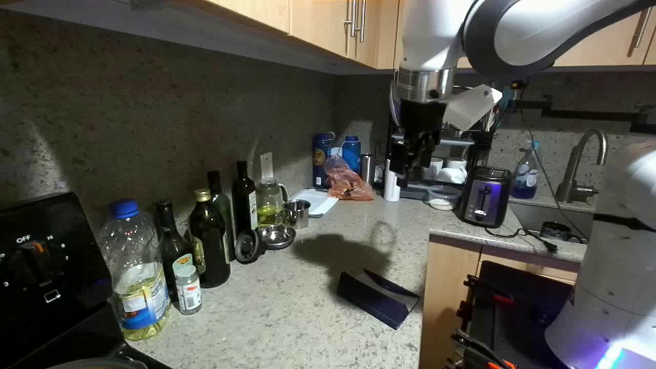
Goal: Take the eyeglasses out of its case and put them on the counter
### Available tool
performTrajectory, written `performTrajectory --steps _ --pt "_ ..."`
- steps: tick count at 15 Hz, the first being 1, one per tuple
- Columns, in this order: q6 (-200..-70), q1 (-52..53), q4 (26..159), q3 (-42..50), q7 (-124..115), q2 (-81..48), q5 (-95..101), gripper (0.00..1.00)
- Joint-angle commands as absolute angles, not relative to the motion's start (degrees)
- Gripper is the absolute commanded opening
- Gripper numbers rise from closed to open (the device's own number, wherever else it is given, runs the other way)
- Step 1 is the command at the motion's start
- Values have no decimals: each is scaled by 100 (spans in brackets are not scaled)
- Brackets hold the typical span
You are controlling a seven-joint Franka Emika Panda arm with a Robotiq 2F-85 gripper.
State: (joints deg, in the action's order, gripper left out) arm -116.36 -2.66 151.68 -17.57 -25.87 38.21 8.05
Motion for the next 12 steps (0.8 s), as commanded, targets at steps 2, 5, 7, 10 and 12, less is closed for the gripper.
performTrajectory --steps 2,5,7,10,12 --pt "-11615 -154 15156 -1654 -2647 3798 879 100" --pt "-11615 -154 15156 -1654 -2647 3798 879 100" --pt "-11615 -154 15156 -1654 -2647 3798 879 100" --pt "-11628 -136 15184 -1659 -2667 3763 881 100" --pt "-11670 -132 15241 -1693 -2725 3739 901 100"
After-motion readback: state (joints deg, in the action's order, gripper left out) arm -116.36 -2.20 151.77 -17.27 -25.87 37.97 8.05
